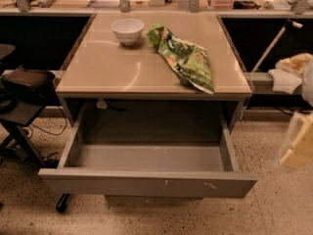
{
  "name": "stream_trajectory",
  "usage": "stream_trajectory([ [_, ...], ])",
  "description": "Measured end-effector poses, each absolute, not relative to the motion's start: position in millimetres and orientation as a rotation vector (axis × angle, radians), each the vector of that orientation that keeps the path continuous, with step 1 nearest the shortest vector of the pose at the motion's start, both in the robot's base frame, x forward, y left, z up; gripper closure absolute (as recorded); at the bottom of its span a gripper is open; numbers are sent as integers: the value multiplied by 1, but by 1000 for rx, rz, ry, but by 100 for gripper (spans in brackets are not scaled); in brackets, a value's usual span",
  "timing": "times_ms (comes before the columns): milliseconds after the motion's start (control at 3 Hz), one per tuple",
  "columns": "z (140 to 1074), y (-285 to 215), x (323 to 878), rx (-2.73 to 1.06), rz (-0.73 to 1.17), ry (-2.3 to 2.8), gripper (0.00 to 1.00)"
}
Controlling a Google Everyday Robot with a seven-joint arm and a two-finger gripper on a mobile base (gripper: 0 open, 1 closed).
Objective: Close top drawer
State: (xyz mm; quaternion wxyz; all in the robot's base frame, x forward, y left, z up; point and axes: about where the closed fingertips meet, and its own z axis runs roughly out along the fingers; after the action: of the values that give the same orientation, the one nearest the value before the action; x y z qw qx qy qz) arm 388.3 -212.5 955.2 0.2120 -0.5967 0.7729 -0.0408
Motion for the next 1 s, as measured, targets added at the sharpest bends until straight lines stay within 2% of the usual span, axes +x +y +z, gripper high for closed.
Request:
stream_trajectory([
  [667, 862, -206, 333, -1400, 27, 2112, 0],
  [1000, 775, -202, 309, -1338, 156, 2164, 0],
])
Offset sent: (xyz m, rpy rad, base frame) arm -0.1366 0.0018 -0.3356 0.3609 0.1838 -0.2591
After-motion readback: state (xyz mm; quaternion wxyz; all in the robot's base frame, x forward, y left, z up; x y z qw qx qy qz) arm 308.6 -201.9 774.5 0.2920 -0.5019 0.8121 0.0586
